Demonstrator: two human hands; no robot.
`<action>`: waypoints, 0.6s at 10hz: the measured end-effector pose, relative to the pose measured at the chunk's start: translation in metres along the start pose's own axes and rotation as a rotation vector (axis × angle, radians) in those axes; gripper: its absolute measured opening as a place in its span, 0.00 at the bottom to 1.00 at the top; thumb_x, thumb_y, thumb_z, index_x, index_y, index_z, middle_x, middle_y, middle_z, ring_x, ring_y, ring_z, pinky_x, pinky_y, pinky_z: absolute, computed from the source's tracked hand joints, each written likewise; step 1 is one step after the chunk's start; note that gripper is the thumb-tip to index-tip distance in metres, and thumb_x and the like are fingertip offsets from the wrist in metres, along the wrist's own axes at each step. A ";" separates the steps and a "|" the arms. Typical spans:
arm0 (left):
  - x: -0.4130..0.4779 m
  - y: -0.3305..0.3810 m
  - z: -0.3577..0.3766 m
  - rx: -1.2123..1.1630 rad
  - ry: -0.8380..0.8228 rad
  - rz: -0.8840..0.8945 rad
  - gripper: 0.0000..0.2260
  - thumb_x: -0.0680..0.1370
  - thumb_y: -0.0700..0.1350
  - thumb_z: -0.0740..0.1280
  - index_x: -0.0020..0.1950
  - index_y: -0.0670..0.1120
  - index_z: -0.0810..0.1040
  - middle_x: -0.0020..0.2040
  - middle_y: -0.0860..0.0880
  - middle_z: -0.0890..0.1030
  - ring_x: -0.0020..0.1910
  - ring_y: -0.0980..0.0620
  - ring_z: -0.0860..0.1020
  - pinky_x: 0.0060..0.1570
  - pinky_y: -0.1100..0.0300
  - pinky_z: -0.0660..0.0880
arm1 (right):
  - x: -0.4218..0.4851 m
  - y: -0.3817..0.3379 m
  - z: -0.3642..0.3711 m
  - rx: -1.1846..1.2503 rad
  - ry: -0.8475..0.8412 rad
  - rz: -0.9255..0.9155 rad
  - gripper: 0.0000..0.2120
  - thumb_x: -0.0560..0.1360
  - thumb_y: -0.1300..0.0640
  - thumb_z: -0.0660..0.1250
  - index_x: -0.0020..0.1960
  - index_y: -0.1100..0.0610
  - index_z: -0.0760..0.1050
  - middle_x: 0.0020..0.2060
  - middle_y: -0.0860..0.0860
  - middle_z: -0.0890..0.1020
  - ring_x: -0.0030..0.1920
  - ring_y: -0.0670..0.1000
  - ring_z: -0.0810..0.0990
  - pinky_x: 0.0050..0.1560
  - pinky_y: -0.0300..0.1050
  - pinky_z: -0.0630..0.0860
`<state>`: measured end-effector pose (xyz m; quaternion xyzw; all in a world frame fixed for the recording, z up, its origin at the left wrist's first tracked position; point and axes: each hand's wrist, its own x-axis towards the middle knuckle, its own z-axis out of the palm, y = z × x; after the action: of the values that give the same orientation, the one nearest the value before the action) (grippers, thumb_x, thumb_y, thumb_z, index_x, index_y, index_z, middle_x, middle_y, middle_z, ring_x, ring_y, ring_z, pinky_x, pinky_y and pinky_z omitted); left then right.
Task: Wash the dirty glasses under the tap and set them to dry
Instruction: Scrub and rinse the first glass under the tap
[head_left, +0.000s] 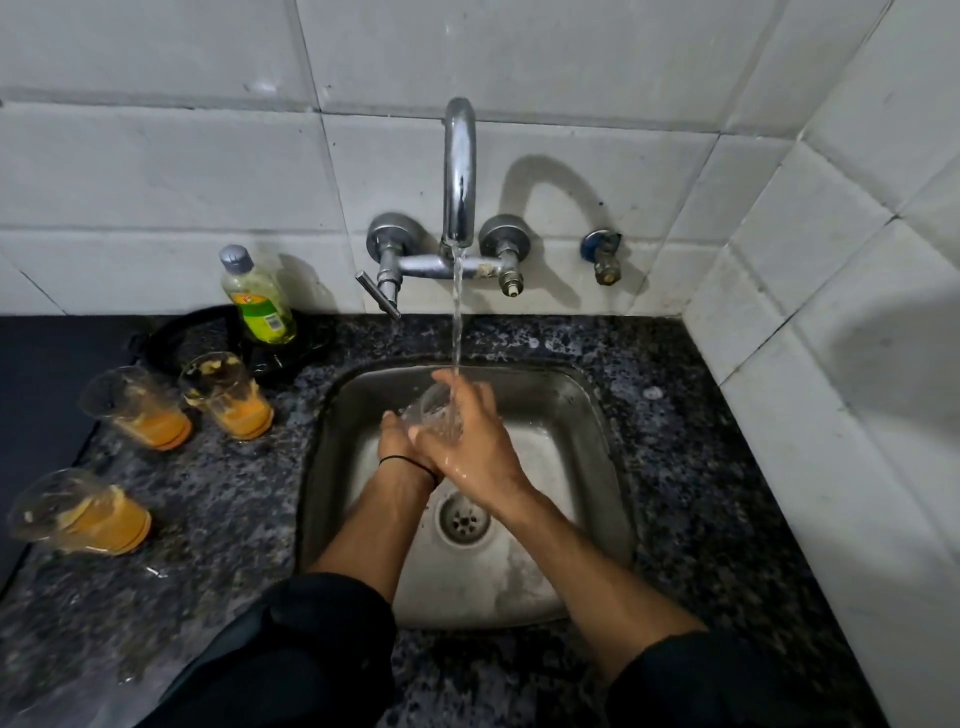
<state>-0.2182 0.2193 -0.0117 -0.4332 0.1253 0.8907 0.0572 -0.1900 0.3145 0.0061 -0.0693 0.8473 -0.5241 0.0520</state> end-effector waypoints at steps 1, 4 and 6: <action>-0.005 0.009 -0.001 0.947 -0.187 -0.089 0.25 0.85 0.53 0.43 0.80 0.45 0.52 0.79 0.43 0.60 0.71 0.54 0.69 0.46 0.61 0.78 | -0.004 0.010 -0.021 -0.300 -0.191 -0.233 0.37 0.76 0.45 0.71 0.79 0.45 0.57 0.70 0.51 0.65 0.70 0.52 0.66 0.67 0.46 0.69; 0.019 0.006 -0.013 0.483 -0.222 -0.163 0.19 0.83 0.49 0.55 0.47 0.37 0.79 0.39 0.40 0.83 0.38 0.44 0.82 0.44 0.53 0.73 | 0.000 0.011 -0.033 -0.863 -0.277 -0.620 0.10 0.76 0.55 0.67 0.57 0.53 0.79 0.53 0.51 0.82 0.56 0.53 0.79 0.64 0.53 0.67; 0.019 0.003 -0.024 0.403 -0.334 -0.162 0.16 0.80 0.49 0.60 0.46 0.41 0.83 0.41 0.43 0.82 0.36 0.48 0.78 0.35 0.57 0.77 | 0.024 -0.006 -0.051 -0.689 -0.371 -0.196 0.06 0.78 0.50 0.68 0.46 0.49 0.83 0.43 0.46 0.84 0.50 0.50 0.80 0.64 0.53 0.70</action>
<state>-0.2127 0.2096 -0.0400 -0.2688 0.2538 0.8994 0.2333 -0.2213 0.3528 0.0342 -0.2565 0.9389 -0.1905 0.1278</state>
